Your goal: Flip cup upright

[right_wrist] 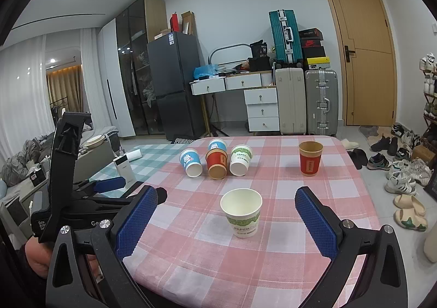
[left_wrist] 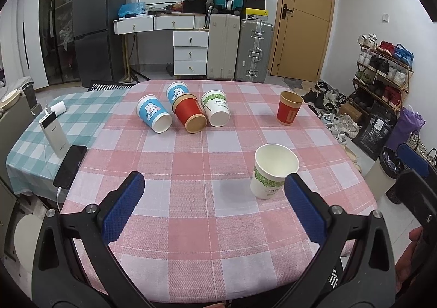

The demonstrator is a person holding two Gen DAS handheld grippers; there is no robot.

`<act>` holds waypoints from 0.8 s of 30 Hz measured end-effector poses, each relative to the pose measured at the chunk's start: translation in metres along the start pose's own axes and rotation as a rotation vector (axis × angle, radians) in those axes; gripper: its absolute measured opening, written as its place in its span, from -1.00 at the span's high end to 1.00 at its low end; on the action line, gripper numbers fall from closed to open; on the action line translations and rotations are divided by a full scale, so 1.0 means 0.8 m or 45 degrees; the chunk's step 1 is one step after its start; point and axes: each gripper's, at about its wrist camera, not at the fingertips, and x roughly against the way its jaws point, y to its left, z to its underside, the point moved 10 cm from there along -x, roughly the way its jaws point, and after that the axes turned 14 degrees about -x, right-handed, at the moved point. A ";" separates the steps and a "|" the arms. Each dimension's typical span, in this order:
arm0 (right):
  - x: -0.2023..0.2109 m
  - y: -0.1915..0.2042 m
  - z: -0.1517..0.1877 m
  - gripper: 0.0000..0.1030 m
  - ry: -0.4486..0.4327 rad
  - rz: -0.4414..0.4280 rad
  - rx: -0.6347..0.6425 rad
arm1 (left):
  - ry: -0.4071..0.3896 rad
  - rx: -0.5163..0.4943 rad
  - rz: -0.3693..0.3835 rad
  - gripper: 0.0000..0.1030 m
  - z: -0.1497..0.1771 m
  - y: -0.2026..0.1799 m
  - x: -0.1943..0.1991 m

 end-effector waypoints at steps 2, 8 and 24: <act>0.000 0.000 0.000 -0.99 0.000 0.002 -0.002 | -0.002 -0.005 0.000 -0.98 0.000 0.000 0.000; 0.000 0.000 0.001 -0.99 0.004 0.000 0.002 | -0.001 -0.006 -0.003 -0.98 0.000 0.001 -0.001; -0.002 -0.003 0.005 -0.99 0.013 0.006 -0.009 | 0.000 -0.012 0.001 -0.98 -0.001 -0.001 -0.002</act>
